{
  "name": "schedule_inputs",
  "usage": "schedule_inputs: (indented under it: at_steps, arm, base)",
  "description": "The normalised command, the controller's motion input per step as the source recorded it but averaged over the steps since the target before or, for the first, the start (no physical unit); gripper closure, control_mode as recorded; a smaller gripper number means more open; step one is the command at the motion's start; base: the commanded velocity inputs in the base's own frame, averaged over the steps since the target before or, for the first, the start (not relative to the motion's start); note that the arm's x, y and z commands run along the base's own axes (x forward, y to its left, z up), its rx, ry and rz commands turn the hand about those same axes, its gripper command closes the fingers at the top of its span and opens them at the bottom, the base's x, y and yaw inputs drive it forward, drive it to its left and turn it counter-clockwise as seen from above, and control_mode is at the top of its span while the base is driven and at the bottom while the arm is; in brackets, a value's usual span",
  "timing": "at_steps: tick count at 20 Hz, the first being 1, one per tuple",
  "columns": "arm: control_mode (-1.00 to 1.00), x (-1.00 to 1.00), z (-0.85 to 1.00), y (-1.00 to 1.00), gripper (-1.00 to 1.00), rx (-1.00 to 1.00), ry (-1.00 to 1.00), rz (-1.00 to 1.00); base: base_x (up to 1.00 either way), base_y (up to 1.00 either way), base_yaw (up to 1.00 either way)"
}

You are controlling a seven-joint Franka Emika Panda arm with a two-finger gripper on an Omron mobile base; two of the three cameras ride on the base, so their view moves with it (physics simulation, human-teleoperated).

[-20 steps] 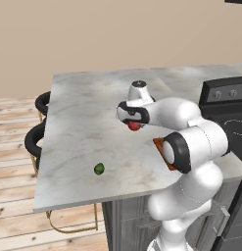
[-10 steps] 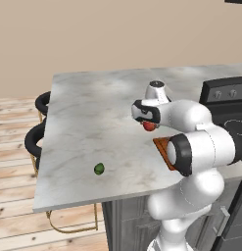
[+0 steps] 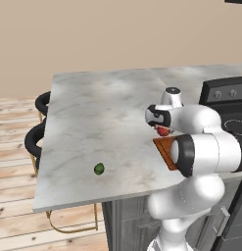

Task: Place the avocado, onion, tomato, and bell pepper on the cutting board.

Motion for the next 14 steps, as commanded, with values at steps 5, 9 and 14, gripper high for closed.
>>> schedule_inputs:
  at_steps: [5, 9, 14]
  arm:
    - [-1.0, -0.05, -0.35, -0.45, 1.0, 0.0, -0.01, -0.01]
    - [-1.0, 0.04, -0.26, -0.15, 1.0, 0.0, -0.03, 0.0]
    - [-1.0, 0.03, -0.21, 0.0, 1.0, 0.0, -0.04, 0.0]
  base:
    - [0.0, 0.0, 0.0]
    - [0.0, 0.0, 0.0]
    - [0.0, 0.0, 0.0]
